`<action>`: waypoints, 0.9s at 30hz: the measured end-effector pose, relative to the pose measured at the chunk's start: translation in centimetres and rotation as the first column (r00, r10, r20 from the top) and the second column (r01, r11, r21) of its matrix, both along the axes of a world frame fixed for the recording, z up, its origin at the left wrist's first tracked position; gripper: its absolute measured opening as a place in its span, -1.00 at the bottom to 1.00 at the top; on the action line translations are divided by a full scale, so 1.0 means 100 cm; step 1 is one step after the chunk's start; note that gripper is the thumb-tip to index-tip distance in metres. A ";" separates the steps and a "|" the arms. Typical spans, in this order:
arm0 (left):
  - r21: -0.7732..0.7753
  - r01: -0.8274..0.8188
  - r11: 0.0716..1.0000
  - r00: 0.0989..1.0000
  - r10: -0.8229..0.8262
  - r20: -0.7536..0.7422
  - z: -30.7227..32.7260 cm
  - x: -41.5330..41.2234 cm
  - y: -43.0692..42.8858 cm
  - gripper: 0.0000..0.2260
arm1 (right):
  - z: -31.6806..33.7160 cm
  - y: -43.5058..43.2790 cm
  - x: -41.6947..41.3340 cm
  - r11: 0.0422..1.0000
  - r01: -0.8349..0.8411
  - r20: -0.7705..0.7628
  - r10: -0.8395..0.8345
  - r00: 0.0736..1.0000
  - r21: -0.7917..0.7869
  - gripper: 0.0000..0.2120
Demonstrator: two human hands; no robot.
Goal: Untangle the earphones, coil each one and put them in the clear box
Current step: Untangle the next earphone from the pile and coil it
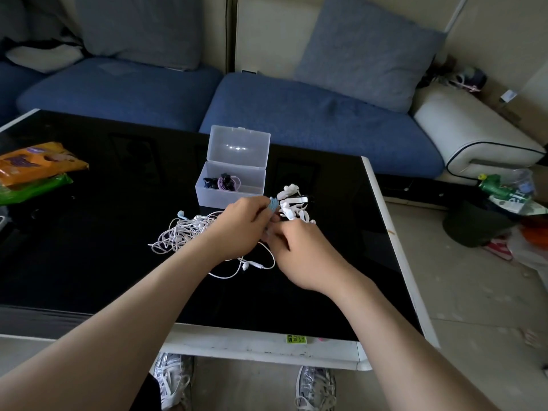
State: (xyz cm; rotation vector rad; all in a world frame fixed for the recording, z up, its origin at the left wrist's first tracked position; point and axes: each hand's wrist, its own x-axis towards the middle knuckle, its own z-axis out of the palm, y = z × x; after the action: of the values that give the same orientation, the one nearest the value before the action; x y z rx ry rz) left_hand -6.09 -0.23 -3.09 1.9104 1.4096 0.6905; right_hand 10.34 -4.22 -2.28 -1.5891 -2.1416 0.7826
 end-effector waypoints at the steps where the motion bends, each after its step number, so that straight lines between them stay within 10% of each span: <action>1: 0.003 0.019 1.000 0.998 -0.018 -0.066 -0.001 0.000 -0.001 -0.76 | 0.000 0.001 0.002 0.995 0.017 0.010 -0.018 1.000 0.095 -0.74; 9: -0.379 0.188 0.906 0.965 -0.097 0.246 0.015 0.005 -0.010 -0.66 | 0.002 0.010 0.024 0.892 0.208 -0.248 -0.113 0.962 0.401 -0.93; 20: -0.485 0.284 0.827 0.768 0.106 0.631 0.019 0.006 -0.005 -0.79 | 0.013 0.006 0.023 0.982 0.150 -0.594 -0.191 0.781 -0.119 -0.74; 27: -0.523 0.131 0.842 0.712 0.287 0.641 0.025 0.012 -0.008 -0.80 | 0.006 0.006 0.012 0.983 0.181 -0.643 -0.154 0.750 -0.025 -0.71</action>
State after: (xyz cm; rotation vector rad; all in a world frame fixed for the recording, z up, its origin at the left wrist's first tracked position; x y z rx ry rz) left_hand -4.87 -1.04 -0.58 0.9636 1.0240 0.8364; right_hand 11.55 -3.58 -1.67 -1.2185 -1.4807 1.0336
